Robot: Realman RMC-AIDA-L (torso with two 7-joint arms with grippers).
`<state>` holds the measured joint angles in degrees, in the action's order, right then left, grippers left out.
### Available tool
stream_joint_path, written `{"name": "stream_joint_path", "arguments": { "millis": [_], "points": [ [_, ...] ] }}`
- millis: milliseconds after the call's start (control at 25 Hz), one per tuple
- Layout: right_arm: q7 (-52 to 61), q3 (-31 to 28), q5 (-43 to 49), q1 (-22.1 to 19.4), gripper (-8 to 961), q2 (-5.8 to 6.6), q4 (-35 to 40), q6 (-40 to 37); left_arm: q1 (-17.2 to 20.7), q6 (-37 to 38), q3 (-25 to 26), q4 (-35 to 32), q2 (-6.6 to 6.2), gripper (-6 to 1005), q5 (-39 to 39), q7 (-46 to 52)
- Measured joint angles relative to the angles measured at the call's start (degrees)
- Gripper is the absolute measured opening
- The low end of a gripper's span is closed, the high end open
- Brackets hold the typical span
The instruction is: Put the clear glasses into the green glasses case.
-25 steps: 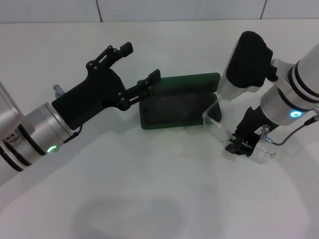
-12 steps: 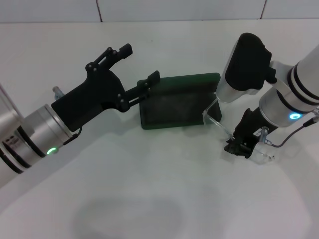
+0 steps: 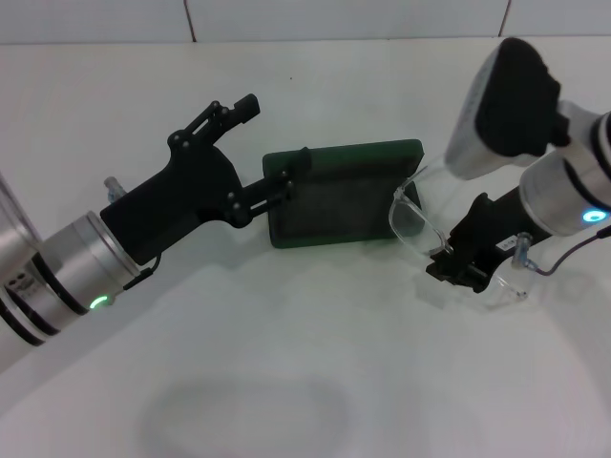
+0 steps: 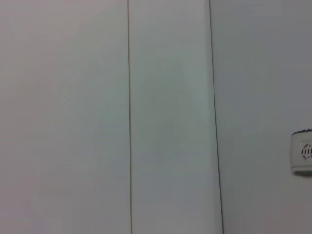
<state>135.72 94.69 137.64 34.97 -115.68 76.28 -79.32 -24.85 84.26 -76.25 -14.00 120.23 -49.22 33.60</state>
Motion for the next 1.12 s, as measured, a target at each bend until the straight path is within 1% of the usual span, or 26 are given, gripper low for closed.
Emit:
{"name": "stream_joint_path", "arguments": {
  "millis": [120, 280, 360, 440, 480, 520, 560, 640, 720, 840, 920, 1040, 1080, 1120],
  "points": [
    [-2.6, -2.9, -2.6, -1.9, 115, -0.02, 1.7, -2.1, 0.2, 0.0, 0.0, 0.1, 0.01, 876, 0.0, -0.1],
    [-8.6, -8.8, -8.6, -4.3, 115, -0.09, 2.6, -5.4, 1.5, 1.4, 0.0, 0.5, 0.35, 876, 0.5, -2.4],
    [-14.9, -13.4, -14.6, -6.2, 114, -0.14, 2.1, -7.5, 1.7, 4.3, 0.0, 2.9, 0.48, 876, 1.9, -6.4],
    [-21.0, -16.8, -20.0, -7.7, 114, -0.15, 0.9, -8.9, 1.4, 6.5, 0.0, 5.2, 0.49, 876, 2.8, -9.1],
    [-28.6, -19.7, -26.0, -9.6, 114, -0.19, -1.5, -9.7, 1.2, 8.1, 0.0, 6.7, 0.50, 876, 3.6, -10.8],
    [-28.6, -19.7, -26.0, -9.6, 113, -0.19, -1.5, -9.7, 1.1, 9.5, 0.0, 8.2, 0.50, 876, 4.5, -11.8],
    [-32.5, -20.5, -28.4, -10.5, 113, -0.20, -3.0, -9.7, 1.0, 10.1, 0.0, 8.9, 0.52, 876, 5.2, -12.2],
    [-40.9, -21.4, -33.4, -11.7, 112, -0.15, -7.2, -9.4, 1.1, 10.5, 0.0, 9.7, 0.52, 875, 7.6, -12.4],
    [-49.2, -21.7, -38.3, -12.4, 112, -0.01, -13.0, -9.0, 0.9, 10.3, 0.1, 10.4, 0.53, 875, 9.6, -12.4],
    [-59.1, -21.8, -43.3, -12.0, 113, -0.10, -21.0, -8.8, -0.3, 9.9, 0.7, 13.4, 0.54, 873, 15.7, -10.7],
    [-64.0, -21.8, -46.0, -11.4, 112, -0.20, -25.6, -8.8, -1.2, 9.8, 0.8, 15.0, 0.53, 872, 19.8, -6.9],
    [-69.5, -21.5, -48.8, -10.8, 110, -0.24, -30.7, -8.8, -2.2, 8.7, -0.1, 14.2, 0.48, 864, 20.0, -1.6],
    [-72.1, -21.3, -49.3, -9.9, 110, -0.26, -33.3, -8.8, -2.8, 7.7, -2.4, 12.4, 0.19, 862, 18.1, -0.9],
    [-72.1, -21.3, -49.3, -9.9, 110, -0.26, -33.3, -8.8, -2.8, 7.7, -2.4, 12.4, 0.19, 860, 18.1, -0.9]
  ]
}}
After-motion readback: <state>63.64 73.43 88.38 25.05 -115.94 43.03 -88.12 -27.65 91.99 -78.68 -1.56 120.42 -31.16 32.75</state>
